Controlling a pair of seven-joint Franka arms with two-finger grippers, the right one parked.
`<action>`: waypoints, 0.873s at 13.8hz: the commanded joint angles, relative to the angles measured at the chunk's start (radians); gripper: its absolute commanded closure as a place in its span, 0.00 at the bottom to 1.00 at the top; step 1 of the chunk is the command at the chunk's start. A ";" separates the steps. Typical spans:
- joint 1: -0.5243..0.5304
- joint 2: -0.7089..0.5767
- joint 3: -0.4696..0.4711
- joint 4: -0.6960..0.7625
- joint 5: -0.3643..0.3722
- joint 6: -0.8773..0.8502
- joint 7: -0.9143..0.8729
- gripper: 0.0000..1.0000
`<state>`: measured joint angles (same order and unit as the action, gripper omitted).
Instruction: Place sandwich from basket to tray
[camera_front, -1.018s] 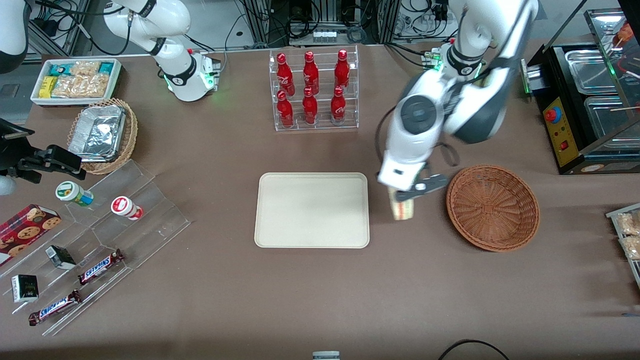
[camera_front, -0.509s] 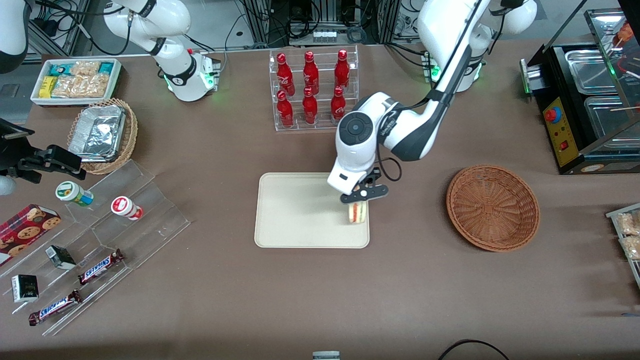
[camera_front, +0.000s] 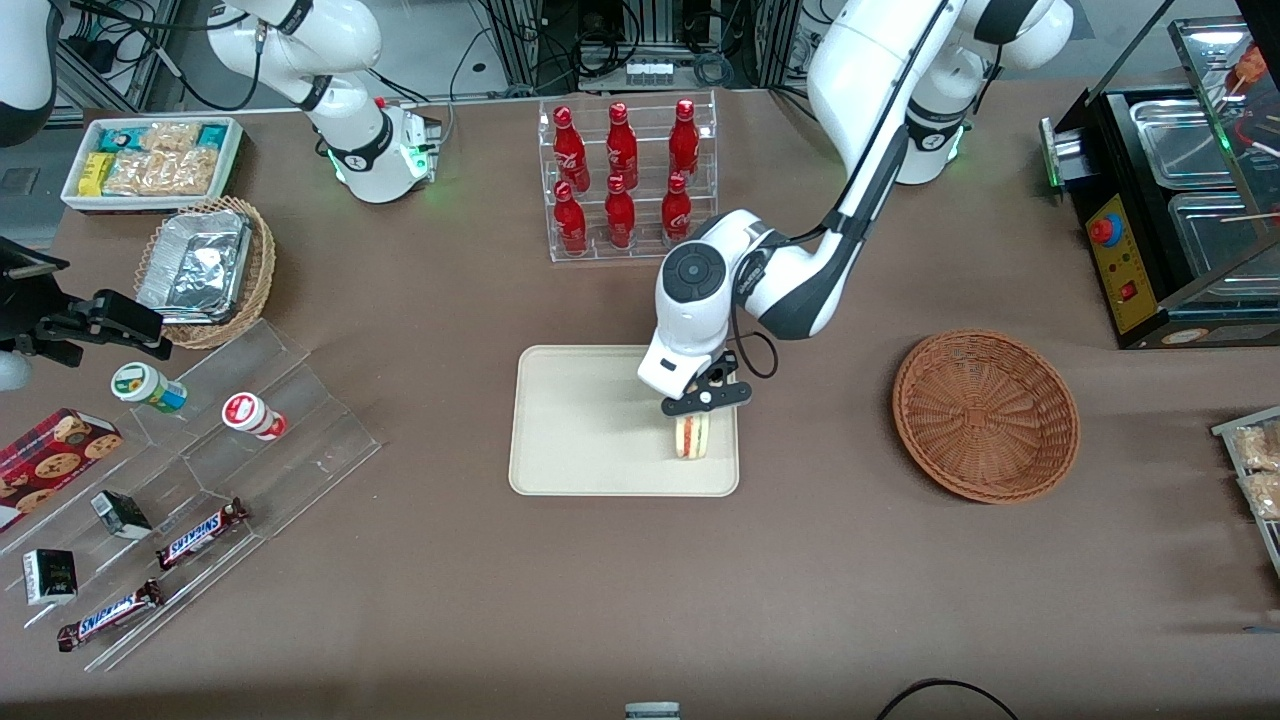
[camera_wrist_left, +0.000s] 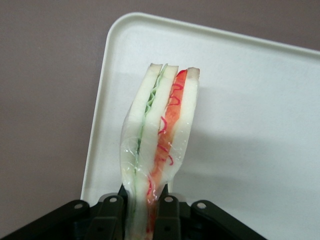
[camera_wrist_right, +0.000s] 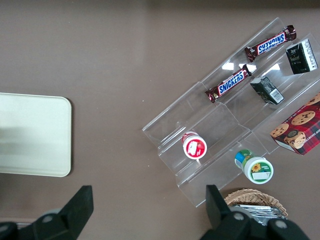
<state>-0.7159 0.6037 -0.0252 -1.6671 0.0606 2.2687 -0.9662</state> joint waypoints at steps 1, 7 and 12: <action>-0.023 0.033 0.014 0.030 0.021 0.029 -0.026 0.76; -0.023 0.047 0.016 0.032 0.019 0.035 -0.028 0.28; -0.004 -0.080 0.050 0.058 0.016 -0.113 -0.034 0.00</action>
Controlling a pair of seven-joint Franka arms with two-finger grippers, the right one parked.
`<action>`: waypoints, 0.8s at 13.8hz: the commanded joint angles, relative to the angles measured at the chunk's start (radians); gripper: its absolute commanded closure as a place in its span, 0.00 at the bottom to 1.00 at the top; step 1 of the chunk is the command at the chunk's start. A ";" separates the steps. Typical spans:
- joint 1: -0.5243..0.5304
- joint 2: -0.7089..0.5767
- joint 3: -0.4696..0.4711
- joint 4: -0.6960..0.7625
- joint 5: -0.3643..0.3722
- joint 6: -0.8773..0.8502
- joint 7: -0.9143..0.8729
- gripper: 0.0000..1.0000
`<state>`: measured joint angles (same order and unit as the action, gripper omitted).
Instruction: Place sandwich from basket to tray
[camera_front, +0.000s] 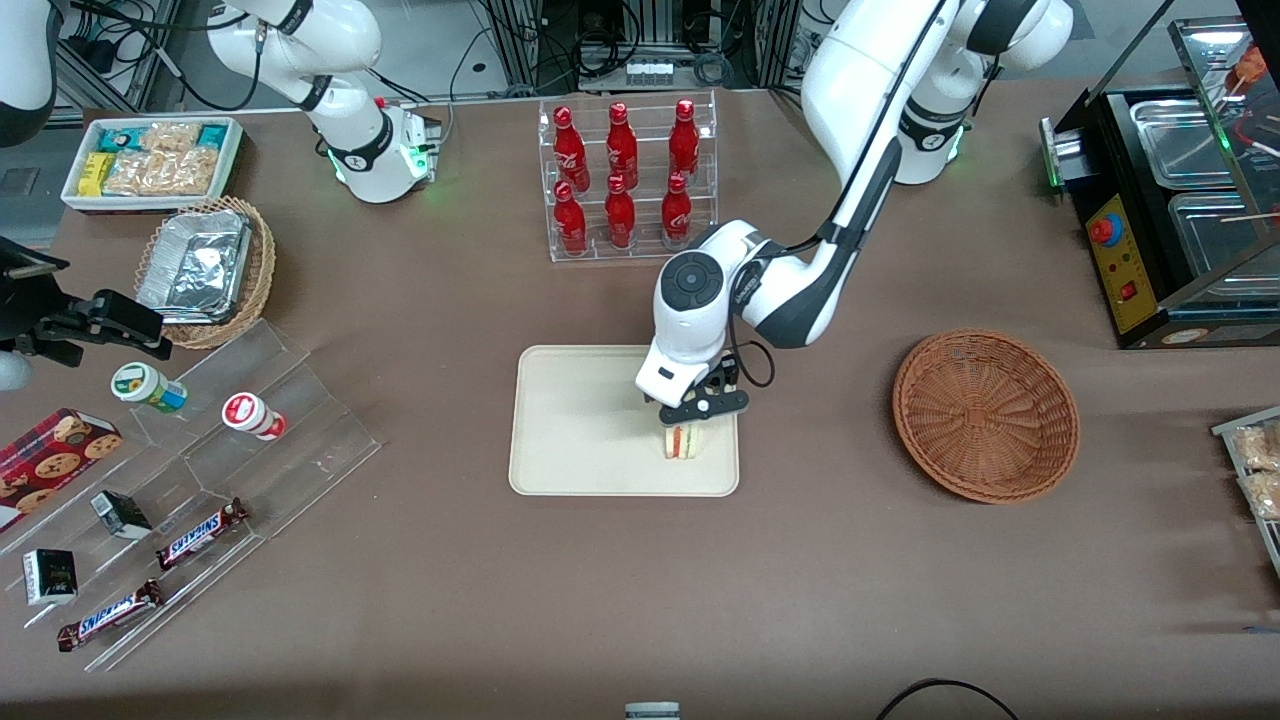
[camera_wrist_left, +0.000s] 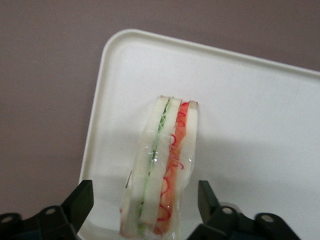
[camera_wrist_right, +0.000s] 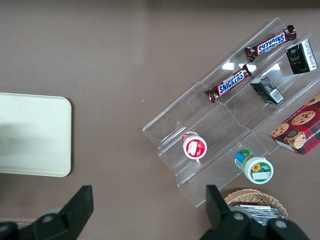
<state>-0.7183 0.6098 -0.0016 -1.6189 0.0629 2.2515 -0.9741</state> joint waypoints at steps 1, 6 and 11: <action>-0.003 -0.129 0.057 0.014 0.008 -0.131 -0.029 0.00; -0.001 -0.329 0.173 0.054 0.000 -0.332 -0.021 0.00; 0.000 -0.539 0.311 0.040 0.002 -0.594 0.131 0.00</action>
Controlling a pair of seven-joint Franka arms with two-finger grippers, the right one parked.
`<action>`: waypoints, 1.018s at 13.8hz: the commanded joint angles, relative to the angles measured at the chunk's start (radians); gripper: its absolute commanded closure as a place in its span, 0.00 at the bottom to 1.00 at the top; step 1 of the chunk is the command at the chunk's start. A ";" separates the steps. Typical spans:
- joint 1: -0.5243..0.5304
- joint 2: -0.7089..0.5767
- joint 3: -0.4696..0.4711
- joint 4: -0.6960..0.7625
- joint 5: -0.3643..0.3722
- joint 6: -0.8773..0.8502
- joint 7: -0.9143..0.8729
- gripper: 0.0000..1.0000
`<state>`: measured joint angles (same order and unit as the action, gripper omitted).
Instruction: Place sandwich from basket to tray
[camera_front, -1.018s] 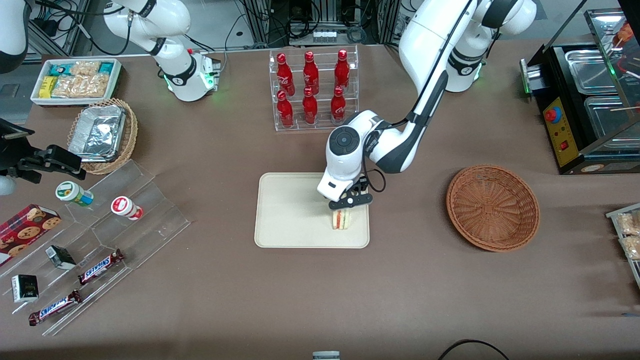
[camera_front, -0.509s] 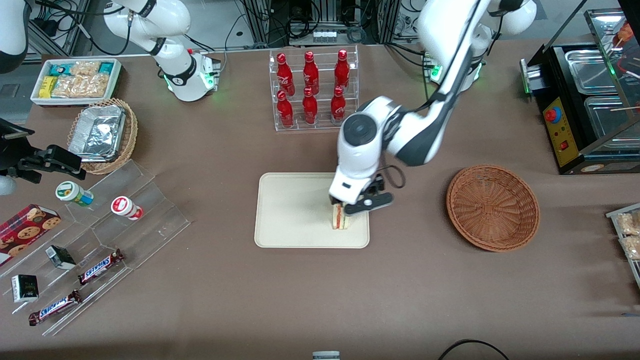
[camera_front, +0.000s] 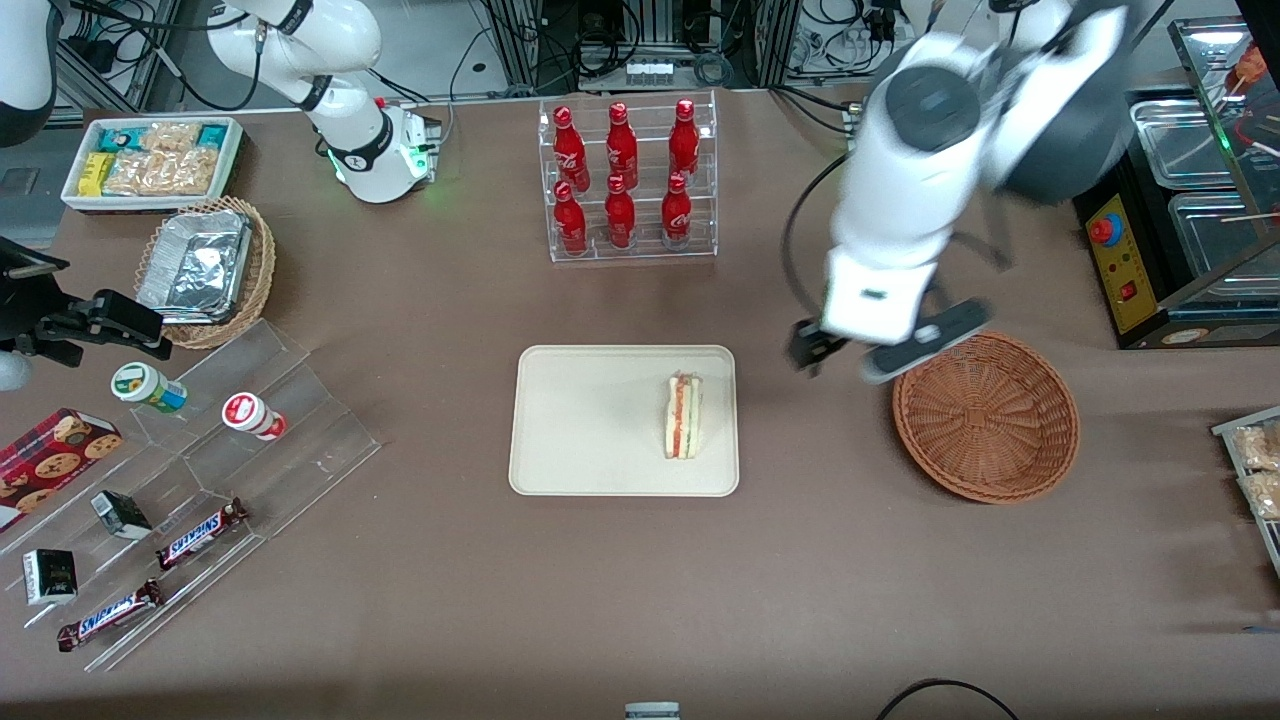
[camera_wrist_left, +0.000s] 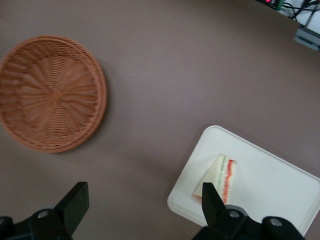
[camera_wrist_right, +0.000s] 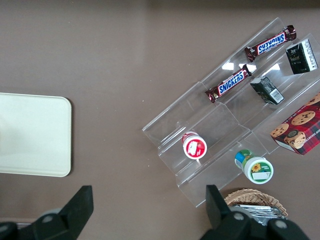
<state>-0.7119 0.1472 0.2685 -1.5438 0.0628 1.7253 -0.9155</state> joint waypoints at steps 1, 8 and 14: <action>-0.006 -0.104 0.072 -0.041 0.002 -0.101 0.107 0.00; 0.152 -0.261 0.134 -0.174 0.003 -0.113 0.332 0.00; 0.834 -0.261 -0.470 -0.182 -0.093 -0.138 0.469 0.00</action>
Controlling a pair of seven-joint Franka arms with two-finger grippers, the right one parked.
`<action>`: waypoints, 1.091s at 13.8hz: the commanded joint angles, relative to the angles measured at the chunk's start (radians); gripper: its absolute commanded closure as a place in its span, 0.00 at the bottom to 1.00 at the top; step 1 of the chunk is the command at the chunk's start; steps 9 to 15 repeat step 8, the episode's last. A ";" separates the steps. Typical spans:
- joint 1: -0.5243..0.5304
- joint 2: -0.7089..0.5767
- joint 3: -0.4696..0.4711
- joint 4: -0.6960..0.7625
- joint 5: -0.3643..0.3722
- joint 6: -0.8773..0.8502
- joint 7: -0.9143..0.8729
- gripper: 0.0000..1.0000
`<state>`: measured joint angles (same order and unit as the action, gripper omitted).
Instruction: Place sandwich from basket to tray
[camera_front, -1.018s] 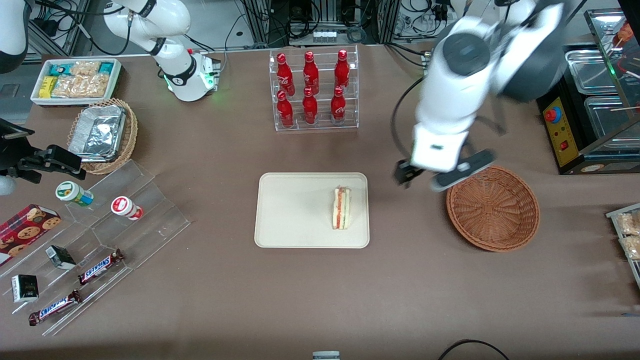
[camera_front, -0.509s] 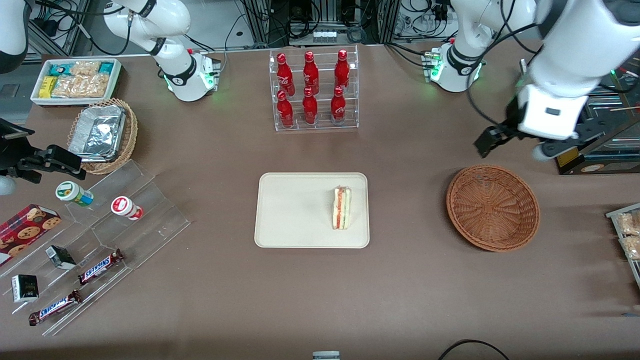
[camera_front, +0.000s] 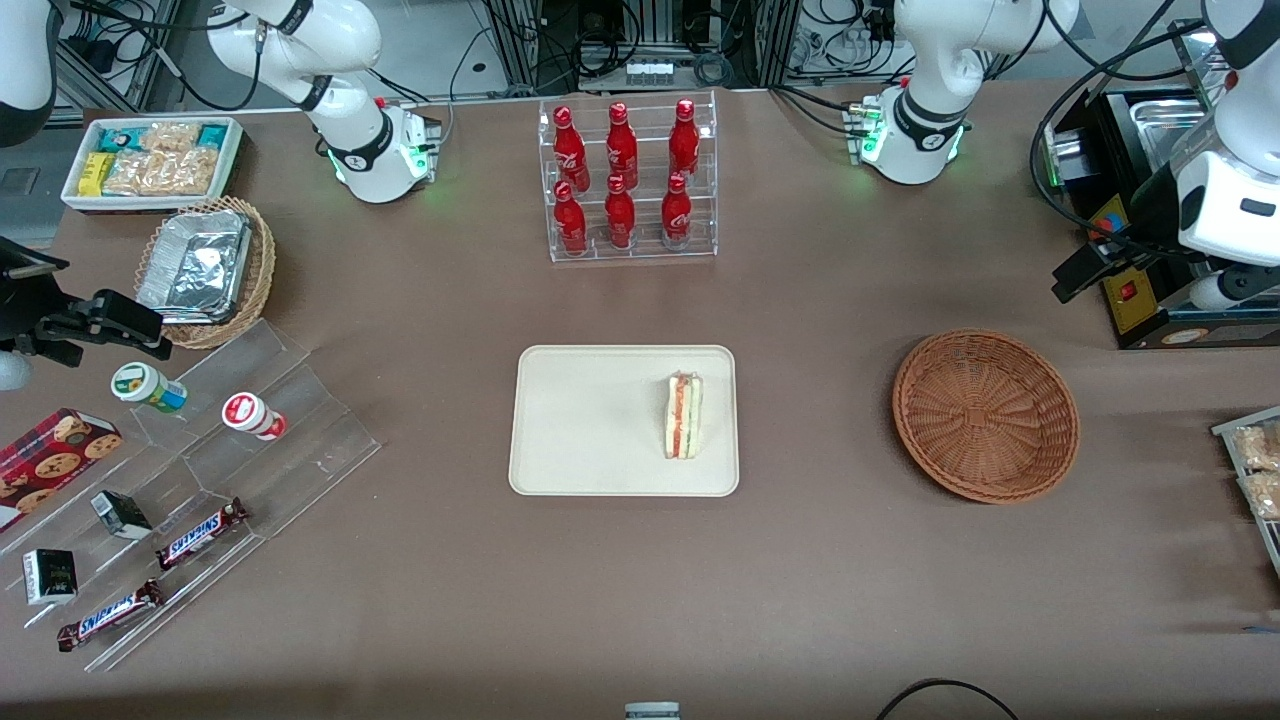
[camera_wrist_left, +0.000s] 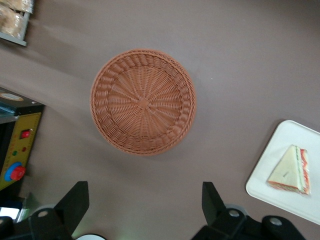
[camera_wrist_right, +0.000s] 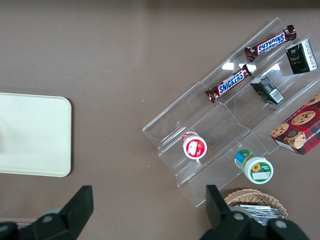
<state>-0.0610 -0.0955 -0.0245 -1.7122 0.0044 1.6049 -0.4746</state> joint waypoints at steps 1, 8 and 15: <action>0.202 -0.018 -0.199 -0.014 -0.038 -0.020 0.027 0.00; 0.072 -0.009 -0.108 0.011 -0.027 -0.030 0.027 0.00; 0.072 -0.009 -0.108 0.011 -0.027 -0.030 0.027 0.00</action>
